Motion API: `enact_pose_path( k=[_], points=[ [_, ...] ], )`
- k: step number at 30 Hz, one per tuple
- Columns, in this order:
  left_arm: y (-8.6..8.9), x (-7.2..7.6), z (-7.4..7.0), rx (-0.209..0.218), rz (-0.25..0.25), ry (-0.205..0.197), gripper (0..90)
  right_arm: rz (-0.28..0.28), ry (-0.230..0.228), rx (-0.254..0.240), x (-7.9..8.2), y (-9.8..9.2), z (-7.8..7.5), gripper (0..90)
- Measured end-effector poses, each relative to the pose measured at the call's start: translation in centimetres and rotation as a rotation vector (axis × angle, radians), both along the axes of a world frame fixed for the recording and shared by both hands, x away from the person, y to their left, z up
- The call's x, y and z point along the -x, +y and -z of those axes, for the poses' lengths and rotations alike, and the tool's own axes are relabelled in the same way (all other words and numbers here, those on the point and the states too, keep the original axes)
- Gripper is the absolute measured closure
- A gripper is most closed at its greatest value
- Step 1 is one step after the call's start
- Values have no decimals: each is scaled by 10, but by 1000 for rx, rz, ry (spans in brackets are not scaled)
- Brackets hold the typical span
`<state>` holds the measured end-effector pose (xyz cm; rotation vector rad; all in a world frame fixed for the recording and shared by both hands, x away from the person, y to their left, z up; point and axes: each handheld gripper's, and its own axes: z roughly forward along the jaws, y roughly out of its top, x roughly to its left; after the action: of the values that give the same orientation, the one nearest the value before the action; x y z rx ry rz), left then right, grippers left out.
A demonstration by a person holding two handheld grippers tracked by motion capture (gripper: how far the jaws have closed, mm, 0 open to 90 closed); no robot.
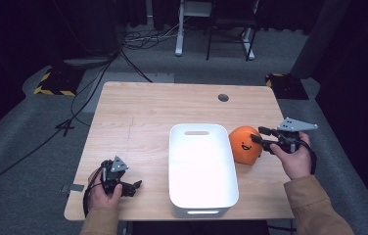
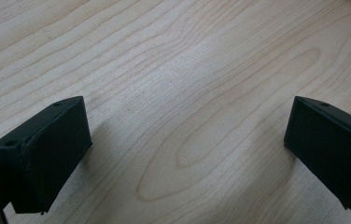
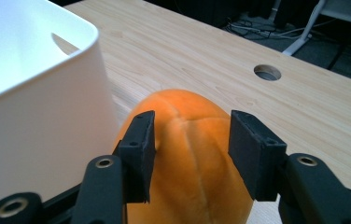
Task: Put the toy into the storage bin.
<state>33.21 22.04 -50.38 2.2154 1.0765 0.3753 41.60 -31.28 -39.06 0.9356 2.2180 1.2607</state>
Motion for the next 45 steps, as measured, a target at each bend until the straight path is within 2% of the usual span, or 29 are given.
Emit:
enact_pose_path(
  k=[2, 3, 4, 5, 6, 9, 11, 14, 15, 18, 25, 28, 30, 33, 38, 41, 45],
  points=[
    [0, 0, 0, 0, 0, 0, 8, -12, 13, 4, -6, 1, 5, 589],
    [0, 0, 0, 0, 0, 0, 9, -12, 13, 4, -6, 1, 5, 589],
    [0, 0, 0, -2, -1, 0, 9, -23, 21, -3, -8, 2, 6, 642],
    [0, 0, 0, -3, -2, -2, 8, -33, 31, -14, -9, 2, 7, 758],
    [0, 0, 0, -3, -2, -1, 8, -39, 30, -17, -9, 3, 6, 799],
    [0, 0, 0, -1, -1, -1, 8, -63, 22, -17, -9, 3, 5, 828],
    [0, 0, 0, -3, -2, -1, 9, -67, 11, -28, -7, 2, 1, 831],
    [0, 0, 0, -1, -1, -1, 8, -75, 19, -85, -4, -3, -4, 828],
    [0, 0, 0, -1, -1, -1, 8, -75, 19, -85, -4, -3, -4, 828],
    [0, 0, 0, 0, 0, 0, 8, -91, 12, -126, 0, -10, -11, 828],
    [0, 0, 0, 0, 0, 0, 8, -112, -10, -90, 7, -19, -26, 828],
    [0, 0, 0, 0, 0, 0, 8, -127, -21, -90, 9, -22, -31, 828],
    [0, 0, 0, -2, -1, -1, 8, -158, -40, -98, 13, -25, -39, 828],
    [0, 0, 0, -1, 0, 0, 8, -185, -45, -109, 17, -28, -46, 828],
    [0, 0, 0, -2, 1, 0, 7, -201, -44, -117, 22, -29, -55, 828],
    [0, -1, 0, -4, 5, -2, 5, -226, -61, -105, 26, -30, -63, 828],
    [0, -1, 0, 1, 7, 4, 5, -231, -65, -112, 30, -32, -68, 829]
  ],
)
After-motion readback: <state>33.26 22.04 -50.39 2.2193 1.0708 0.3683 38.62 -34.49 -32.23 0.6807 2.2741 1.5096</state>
